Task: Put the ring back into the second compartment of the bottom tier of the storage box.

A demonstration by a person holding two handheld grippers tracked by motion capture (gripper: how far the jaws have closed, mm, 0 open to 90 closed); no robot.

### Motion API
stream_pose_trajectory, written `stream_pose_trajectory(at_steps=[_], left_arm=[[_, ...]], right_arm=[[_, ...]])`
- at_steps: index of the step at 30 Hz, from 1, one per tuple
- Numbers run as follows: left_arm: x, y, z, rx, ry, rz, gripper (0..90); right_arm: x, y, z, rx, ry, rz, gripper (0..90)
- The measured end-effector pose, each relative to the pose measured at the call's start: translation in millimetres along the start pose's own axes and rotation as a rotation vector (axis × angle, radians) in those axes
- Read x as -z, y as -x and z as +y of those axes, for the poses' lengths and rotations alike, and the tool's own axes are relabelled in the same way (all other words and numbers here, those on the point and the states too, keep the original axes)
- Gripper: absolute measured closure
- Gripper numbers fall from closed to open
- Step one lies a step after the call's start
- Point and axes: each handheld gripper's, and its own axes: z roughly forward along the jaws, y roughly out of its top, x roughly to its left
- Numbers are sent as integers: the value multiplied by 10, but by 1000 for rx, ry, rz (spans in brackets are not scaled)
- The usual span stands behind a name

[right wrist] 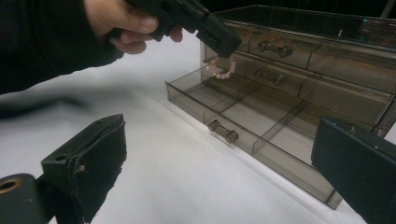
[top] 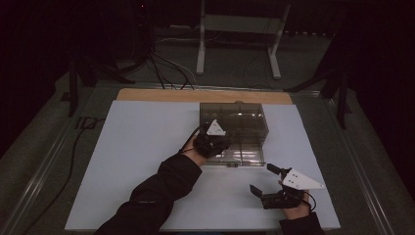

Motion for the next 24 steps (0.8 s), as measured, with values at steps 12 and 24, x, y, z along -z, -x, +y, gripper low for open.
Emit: stream_pose_trajectory(at_steps=[12, 24], left_arm=[[-109, 25, 89, -5, 31, -5, 881], [-60, 128, 99, -14, 7, -22, 623]], right_arm=[[4, 1, -1, 0, -2, 0, 31], [10, 3, 1, -3, 0, 0, 31]])
